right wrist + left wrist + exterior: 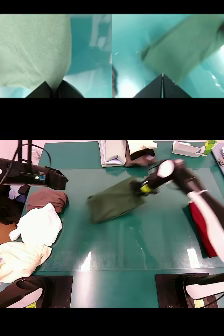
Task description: Fold the shirts.
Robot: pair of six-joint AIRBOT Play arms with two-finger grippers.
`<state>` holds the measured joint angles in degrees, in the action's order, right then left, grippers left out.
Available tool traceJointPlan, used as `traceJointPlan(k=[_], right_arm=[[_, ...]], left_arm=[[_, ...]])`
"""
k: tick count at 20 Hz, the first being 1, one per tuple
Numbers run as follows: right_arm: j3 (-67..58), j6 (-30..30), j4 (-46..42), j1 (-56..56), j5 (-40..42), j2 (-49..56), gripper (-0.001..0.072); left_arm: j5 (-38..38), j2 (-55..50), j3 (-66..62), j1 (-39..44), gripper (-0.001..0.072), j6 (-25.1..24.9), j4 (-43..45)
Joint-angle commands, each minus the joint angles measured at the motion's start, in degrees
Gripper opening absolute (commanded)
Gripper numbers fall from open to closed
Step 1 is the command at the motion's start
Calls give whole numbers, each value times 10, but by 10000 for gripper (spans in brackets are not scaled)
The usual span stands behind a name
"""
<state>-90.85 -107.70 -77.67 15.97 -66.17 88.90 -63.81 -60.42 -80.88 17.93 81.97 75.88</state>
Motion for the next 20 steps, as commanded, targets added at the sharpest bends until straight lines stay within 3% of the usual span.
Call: traceJointPlan(k=[1, 6, 10, 16, 20], right_arm=[[-16, 35, -66, -131, -68, -69, 20], [-16, 65, -58, -365, -78, -117, 21], [-16, 93, -26, -486, -90, -109, 20], [-28, 113, 2, -526, -79, -95, 20], [-126, 113, 36, -526, -102, -96, 20]], left_arm=[[15, 0, 0, 39, 33, 1, 2], [15, 0, 0, 39, 34, 1, 1], [15, 0, 0, 39, 33, 1, 0], [14, 0, 0, 39, 33, 6, -1], [7, 0, 0, 39, 34, 5, -6]])
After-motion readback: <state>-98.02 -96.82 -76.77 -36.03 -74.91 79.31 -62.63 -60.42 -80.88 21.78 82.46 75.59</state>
